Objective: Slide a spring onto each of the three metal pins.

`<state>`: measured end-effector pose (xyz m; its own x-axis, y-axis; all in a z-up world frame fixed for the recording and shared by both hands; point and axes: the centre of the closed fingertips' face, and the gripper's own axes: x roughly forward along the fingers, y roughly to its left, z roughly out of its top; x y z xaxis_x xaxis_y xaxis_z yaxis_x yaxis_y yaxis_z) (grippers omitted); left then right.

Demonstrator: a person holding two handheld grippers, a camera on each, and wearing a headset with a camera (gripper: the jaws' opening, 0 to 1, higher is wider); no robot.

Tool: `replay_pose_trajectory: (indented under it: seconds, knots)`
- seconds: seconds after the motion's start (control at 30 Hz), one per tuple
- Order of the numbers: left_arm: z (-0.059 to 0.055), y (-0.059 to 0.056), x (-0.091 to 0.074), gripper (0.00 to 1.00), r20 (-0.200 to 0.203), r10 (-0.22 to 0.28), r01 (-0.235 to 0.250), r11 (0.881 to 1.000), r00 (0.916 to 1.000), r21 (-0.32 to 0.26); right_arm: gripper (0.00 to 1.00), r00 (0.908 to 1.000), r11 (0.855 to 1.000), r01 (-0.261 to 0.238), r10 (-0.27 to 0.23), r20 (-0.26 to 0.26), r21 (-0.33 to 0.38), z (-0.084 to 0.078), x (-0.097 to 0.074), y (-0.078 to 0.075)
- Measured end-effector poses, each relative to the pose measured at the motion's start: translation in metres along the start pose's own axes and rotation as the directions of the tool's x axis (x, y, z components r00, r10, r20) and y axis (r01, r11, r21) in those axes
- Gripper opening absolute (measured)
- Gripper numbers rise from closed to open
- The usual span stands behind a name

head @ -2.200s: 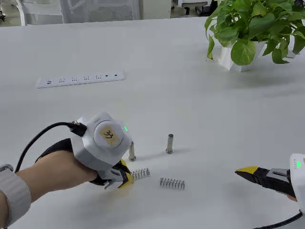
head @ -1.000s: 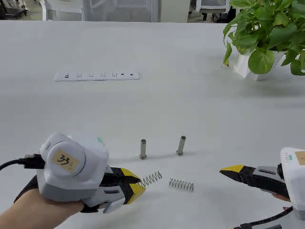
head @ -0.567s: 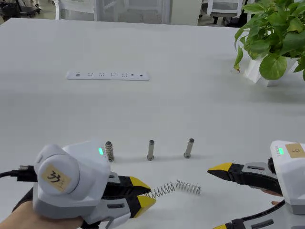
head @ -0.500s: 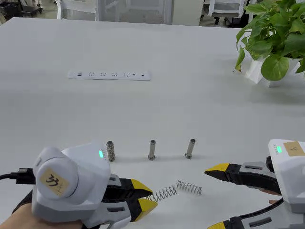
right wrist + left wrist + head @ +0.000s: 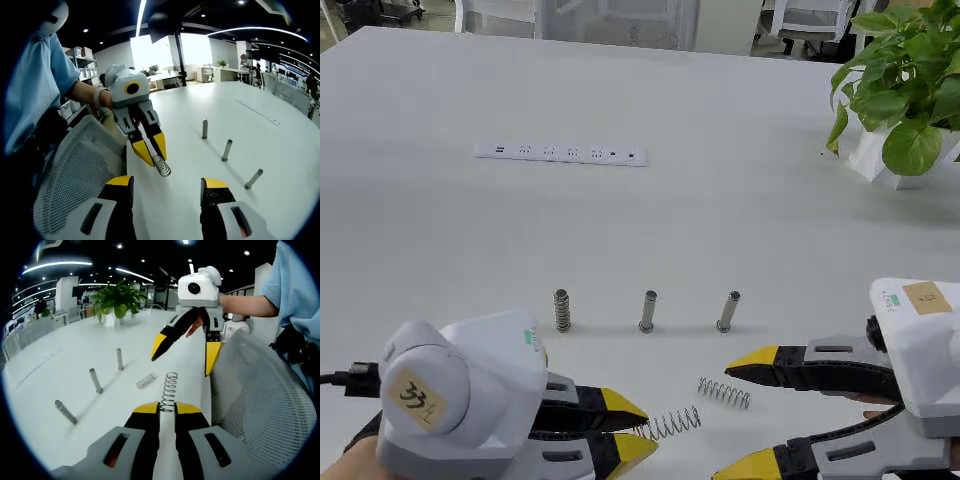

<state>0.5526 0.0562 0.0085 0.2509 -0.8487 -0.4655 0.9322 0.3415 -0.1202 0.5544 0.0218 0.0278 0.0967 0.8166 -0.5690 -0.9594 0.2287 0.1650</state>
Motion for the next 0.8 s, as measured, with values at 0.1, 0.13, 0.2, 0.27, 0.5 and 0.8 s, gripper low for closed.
replay_pose_trajectory:
  seconds: [0.1,0.13,0.2,0.27,0.5,0.8]
  knots:
    - [0.0,-0.003,-0.001,0.07,0.005,-0.011,0.011,1.0,0.9999,0.004,0.45,0.9999,1.0,-0.014,0.014,0.003,-0.01,0.004,0.002,0.002]
    - [-0.001,-0.004,-0.002,0.07,0.006,-0.014,0.014,1.0,0.9999,0.004,0.42,0.9996,1.0,-0.027,0.027,0.003,-0.008,0.005,0.004,0.003]
    - [0.0,-0.005,-0.003,0.07,0.011,-0.019,0.019,1.0,0.9998,0.008,0.36,0.9989,0.999,-0.047,0.047,0.002,-0.018,0.006,0.006,0.006]
    - [0.0,-0.006,-0.004,0.07,0.013,-0.022,0.022,1.0,0.9997,0.009,0.3,0.9984,0.998,-0.057,0.057,-0.007,-0.023,0.005,0.008,0.008]
    - [0.002,-0.007,-0.004,0.07,0.019,-0.034,0.033,0.999,0.9992,0.021,0.16,0.9959,0.995,-0.09,0.09,-0.013,-0.033,0.005,0.012,0.013]
    - [0.003,-0.009,-0.002,0.07,0.022,-0.049,0.048,0.999,0.9986,0.026,0.06,0.9948,0.994,-0.1,0.099,-0.023,-0.032,0.001,0.011,0.015]
